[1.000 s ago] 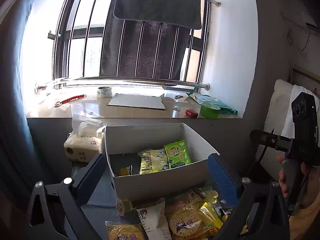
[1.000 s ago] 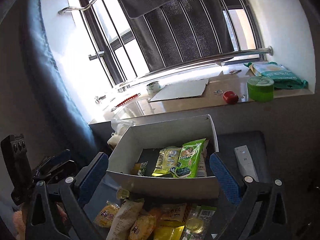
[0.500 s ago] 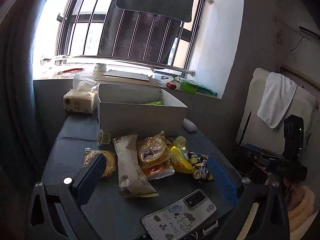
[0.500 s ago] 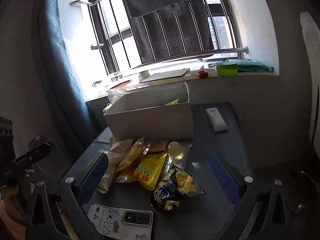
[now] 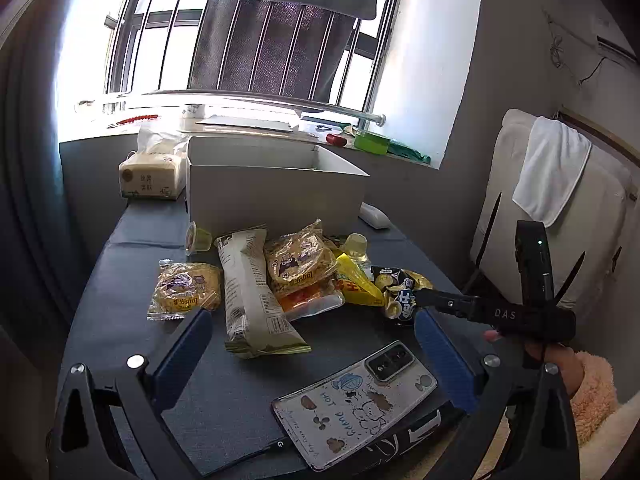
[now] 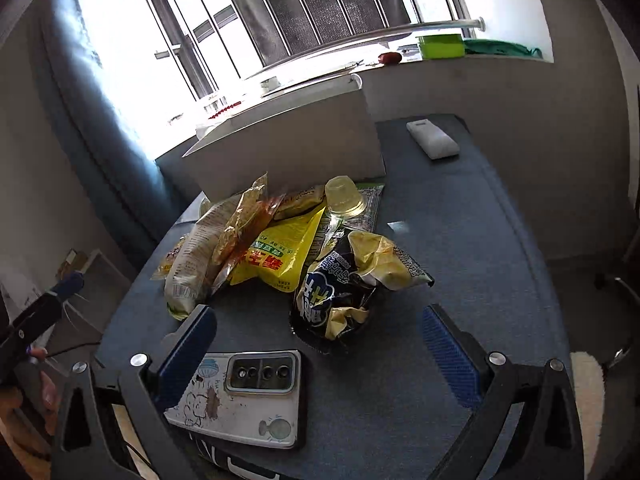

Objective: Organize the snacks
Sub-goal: 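Drop white long bag into box with left gripper while right drops dark chip bag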

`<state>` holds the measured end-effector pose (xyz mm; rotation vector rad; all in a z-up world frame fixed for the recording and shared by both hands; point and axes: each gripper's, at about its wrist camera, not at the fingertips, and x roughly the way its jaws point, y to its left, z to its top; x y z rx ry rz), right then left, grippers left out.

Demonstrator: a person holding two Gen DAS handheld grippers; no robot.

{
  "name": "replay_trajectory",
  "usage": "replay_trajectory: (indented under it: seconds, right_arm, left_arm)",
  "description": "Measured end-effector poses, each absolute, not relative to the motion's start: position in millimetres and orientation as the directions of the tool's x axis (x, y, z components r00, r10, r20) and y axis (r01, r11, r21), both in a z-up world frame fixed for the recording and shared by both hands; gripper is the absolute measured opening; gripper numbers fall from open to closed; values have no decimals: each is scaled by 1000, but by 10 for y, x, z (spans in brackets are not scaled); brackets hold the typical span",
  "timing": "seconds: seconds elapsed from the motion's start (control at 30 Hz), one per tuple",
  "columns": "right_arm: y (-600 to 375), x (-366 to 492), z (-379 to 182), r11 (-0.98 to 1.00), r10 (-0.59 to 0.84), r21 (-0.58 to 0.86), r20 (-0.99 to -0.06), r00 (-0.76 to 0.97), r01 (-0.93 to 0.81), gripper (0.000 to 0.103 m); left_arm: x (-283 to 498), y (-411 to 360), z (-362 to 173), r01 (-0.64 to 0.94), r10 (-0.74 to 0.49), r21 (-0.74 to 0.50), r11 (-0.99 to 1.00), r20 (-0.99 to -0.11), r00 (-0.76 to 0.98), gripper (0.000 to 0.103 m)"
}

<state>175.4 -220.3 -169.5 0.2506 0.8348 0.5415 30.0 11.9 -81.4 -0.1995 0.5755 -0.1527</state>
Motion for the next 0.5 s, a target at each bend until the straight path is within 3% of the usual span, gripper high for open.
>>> replay_trajectory:
  seconds: [0.13,0.2,0.23,0.27,0.3,0.5]
  right_arm:
    - [-2200,2102,-1927,795,604,526,-635,482,-304,103]
    - [-2140,2192,-1996,803,593,512,-648,477,-304,103]
    - [-2112,2195,-1982,820,571,477,-650,500,-316,96]
    - [-2074,2209,-1984,840,543,441,-675,500,-316,81]
    - [-2055,2223,-1985,831,557,450,-675,484,-327,54]
    - [-2182,2011,-1826,820,572,457,-639,514,-345,52]
  left_arm:
    - [352,149,-856,79,-196,-233,969,-538,820,103]
    - [402,163,-893,74,-194,-232,970,-553,810,103]
    - [434,180,-916,69,-191,-233,970,-560,806,103]
    - [466,195,-938,68,-194,-237,969,-565,802,103]
    - [509,222,-967,64,-198,-246,967,-574,795,103]
    - [928,412,-1166,-16,-177,-277,961,-658,732,103]
